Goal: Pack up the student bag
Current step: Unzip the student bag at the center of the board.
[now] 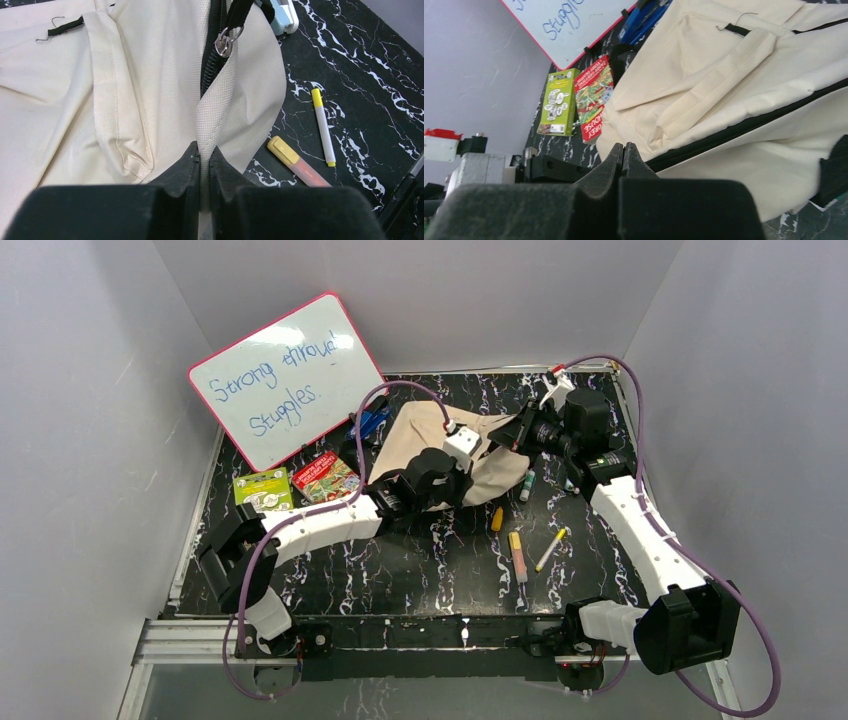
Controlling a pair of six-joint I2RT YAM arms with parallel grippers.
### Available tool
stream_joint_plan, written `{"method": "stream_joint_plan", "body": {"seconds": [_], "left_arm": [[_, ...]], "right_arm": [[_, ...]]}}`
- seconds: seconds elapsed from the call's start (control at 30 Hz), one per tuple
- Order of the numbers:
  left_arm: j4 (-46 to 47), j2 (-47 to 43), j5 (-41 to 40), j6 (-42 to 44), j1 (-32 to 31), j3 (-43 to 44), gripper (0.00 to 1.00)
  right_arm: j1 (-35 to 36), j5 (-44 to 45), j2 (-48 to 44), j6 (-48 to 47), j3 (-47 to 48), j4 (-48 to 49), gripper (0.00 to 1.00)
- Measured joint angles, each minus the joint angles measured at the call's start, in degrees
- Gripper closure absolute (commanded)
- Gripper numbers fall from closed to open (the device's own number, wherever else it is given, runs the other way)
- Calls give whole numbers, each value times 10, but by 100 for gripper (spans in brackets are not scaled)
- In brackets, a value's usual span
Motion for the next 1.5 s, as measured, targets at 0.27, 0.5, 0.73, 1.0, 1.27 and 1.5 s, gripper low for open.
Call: {"method": "stream_joint_plan", "body": {"seconds": [0.27, 0.5, 0.73, 1.0, 1.27, 1.5], "left_arm": [[-10, -16, -2, -8, 0, -18, 100], [-30, -57, -5, -14, 0, -47, 100], [-49, -107, -15, -21, 0, -86, 100], [-60, -168, -17, -35, 0, -129, 100], [-70, -216, -17, -45, 0, -162, 100], [-73, -245, -18, -47, 0, -176, 100]], "right_arm": [[6, 129, 1, -46, 0, -28, 100], [3, 235, 29, -79, 0, -6, 100], [-9, 280, 74, -101, 0, 15, 100], [-52, 278, 112, -108, 0, 45, 100], [-92, 243, 168, -110, 0, 75, 100], [-101, 218, 187, -109, 4, 83, 100]]}}
